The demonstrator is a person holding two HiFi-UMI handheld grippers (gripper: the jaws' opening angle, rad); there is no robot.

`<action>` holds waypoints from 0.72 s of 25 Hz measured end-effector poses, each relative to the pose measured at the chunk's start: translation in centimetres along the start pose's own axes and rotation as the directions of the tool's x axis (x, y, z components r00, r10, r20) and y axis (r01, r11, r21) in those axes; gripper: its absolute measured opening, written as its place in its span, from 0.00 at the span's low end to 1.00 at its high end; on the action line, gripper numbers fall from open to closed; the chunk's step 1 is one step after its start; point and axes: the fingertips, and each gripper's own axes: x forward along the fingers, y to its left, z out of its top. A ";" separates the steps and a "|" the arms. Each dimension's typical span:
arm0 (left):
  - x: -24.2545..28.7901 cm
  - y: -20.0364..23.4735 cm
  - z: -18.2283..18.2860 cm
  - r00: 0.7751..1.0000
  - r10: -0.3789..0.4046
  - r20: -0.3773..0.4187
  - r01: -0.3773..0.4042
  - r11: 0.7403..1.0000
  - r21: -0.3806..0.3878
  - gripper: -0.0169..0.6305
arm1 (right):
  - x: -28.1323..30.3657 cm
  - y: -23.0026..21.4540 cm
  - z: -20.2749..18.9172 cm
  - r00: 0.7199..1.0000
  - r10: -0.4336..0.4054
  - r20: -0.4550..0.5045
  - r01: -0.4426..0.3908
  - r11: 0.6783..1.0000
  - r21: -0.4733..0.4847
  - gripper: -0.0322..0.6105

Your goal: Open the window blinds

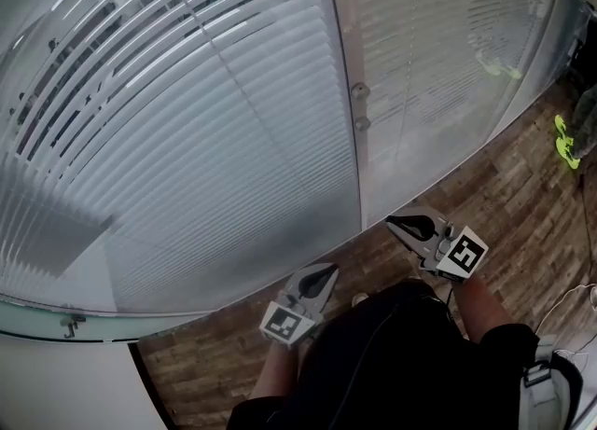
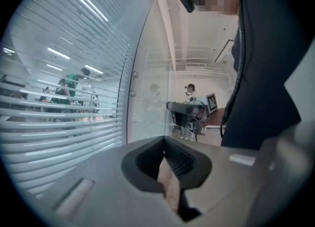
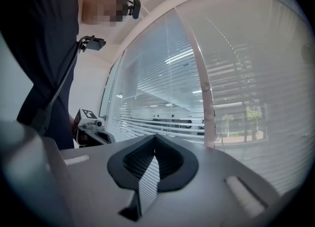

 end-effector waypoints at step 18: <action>7.4 -2.9 3.4 0.996 0.087 0.027 -0.088 0.995 0.047 0.03 | -5.1 -3.9 1.3 0.989 0.146 0.000 -0.146 0.989 -0.011 0.06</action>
